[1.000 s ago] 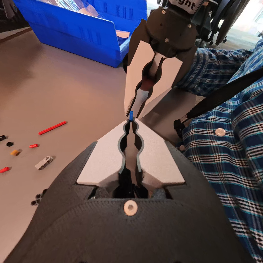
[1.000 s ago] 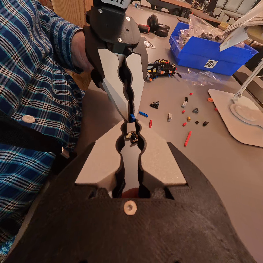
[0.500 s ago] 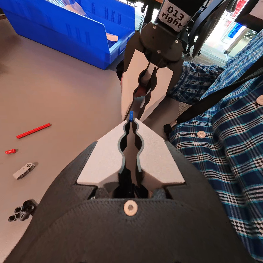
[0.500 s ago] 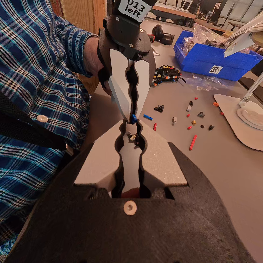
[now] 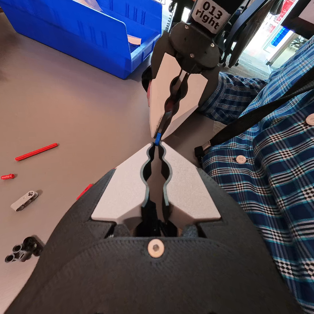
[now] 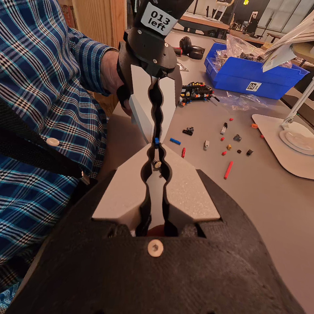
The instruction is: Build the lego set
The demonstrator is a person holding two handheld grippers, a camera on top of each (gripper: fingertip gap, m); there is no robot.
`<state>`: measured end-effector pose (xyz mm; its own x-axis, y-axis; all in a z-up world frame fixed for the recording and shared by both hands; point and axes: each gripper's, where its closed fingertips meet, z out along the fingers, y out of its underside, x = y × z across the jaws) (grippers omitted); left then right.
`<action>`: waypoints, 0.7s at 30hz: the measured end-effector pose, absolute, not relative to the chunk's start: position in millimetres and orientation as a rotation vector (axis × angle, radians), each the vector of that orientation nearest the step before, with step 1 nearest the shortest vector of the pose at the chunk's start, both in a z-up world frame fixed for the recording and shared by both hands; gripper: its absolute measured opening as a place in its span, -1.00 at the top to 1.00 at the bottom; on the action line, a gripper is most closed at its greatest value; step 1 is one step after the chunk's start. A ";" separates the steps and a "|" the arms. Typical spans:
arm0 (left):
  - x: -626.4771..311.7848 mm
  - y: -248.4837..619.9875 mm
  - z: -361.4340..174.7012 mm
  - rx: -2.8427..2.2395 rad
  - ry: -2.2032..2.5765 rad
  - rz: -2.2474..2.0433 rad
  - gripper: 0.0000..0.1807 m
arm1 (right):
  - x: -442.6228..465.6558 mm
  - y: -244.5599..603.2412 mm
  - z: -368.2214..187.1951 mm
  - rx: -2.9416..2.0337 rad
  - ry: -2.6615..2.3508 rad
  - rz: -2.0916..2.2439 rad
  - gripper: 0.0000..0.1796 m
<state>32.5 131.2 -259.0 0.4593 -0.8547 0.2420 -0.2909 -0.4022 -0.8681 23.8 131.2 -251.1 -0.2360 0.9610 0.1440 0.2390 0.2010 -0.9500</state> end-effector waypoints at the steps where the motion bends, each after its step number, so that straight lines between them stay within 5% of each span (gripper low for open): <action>1: 32.5 131.5 -258.9 -1.921 0.955 -0.909 0.98 | 23.6 131.4 -251.0 -1.151 -1.643 1.093 0.99; 21: 32.8 136.1 -254.7 -1.909 0.881 -0.971 0.97 | 22.0 136.9 -246.5 -1.142 -1.601 1.077 1.00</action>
